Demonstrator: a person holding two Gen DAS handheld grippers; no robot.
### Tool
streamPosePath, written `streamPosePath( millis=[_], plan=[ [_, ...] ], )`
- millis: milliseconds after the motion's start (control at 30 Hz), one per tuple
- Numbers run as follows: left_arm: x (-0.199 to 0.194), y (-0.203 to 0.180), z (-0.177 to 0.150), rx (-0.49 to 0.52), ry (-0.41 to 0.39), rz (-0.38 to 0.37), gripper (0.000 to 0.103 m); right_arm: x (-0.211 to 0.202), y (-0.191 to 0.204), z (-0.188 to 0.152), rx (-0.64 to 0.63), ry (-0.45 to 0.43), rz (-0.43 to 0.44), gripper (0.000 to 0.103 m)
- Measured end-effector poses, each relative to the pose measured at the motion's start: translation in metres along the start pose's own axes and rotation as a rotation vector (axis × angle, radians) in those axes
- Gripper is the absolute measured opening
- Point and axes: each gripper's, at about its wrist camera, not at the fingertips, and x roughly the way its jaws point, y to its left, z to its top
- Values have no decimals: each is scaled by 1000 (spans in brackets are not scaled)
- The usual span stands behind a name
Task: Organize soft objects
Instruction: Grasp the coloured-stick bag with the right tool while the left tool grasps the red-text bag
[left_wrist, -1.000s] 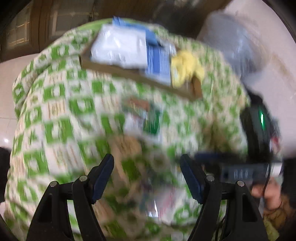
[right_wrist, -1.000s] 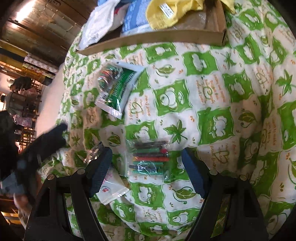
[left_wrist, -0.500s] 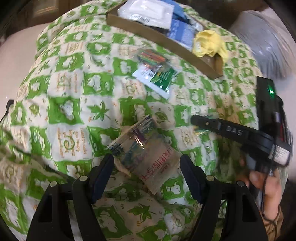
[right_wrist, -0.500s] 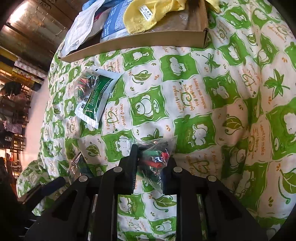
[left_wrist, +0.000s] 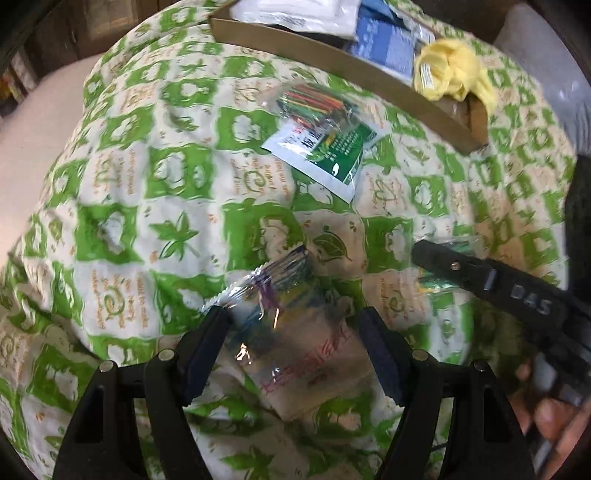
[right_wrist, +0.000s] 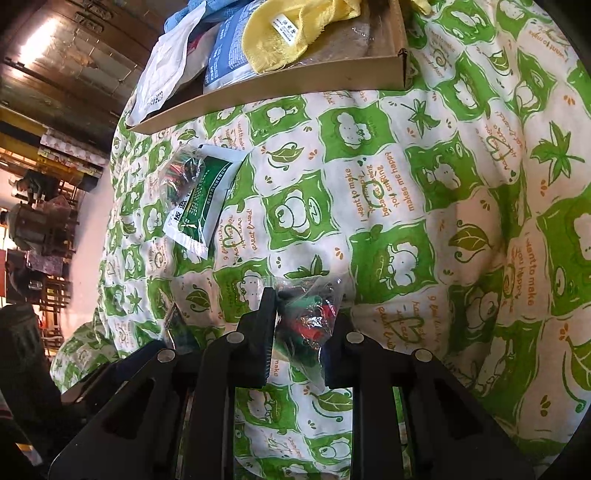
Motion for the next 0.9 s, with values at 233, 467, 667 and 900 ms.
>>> streamPosePath(
  millis=[233, 467, 667, 900],
  plan=[
    [10, -8, 5, 14, -24, 24, 70, -3, -3, -1, 8, -3, 14, 19],
    [-8, 10, -5, -6, 40, 1, 71, -4, -4, -2, 11, -2, 17, 19],
    [-1, 16, -22, -41, 83, 6, 73, -5, -5, -2, 13, -3, 20, 19],
    [16, 9, -30, -60, 106, 22, 80, -5, -5, -2, 13, -3, 21, 19]
  ],
)
